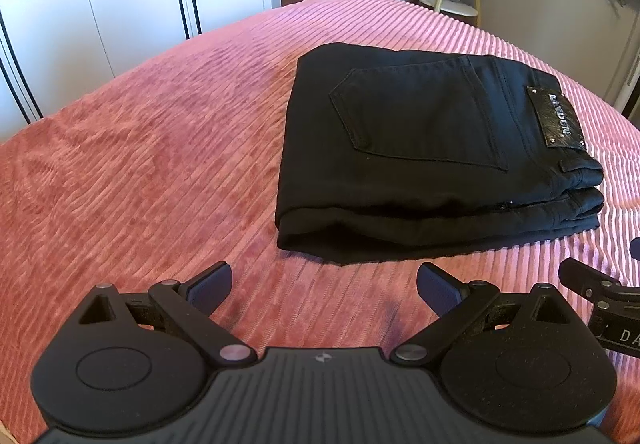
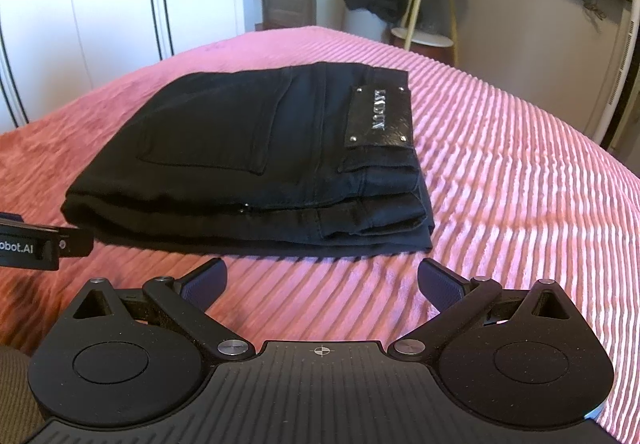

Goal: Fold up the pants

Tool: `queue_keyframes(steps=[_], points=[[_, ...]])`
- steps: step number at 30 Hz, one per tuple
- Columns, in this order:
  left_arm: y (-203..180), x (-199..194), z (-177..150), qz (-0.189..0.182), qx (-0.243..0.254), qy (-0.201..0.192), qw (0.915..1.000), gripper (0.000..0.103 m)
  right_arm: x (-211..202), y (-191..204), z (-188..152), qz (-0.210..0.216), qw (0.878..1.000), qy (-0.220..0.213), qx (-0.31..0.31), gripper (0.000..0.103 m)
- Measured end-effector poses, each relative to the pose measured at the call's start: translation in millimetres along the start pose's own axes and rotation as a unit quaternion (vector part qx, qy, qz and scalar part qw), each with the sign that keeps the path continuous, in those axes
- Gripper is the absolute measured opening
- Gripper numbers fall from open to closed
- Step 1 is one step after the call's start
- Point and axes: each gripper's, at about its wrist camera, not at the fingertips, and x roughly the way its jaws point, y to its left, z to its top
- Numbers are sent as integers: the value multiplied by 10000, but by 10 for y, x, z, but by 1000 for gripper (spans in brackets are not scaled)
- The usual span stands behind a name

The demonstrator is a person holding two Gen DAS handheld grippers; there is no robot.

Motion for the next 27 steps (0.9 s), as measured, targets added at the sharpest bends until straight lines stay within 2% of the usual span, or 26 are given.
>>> queue_keyframes(steps=[27], points=[[5, 18, 3, -26, 19, 48, 10000, 99, -21, 5, 3, -20, 10000, -43, -80, 103]])
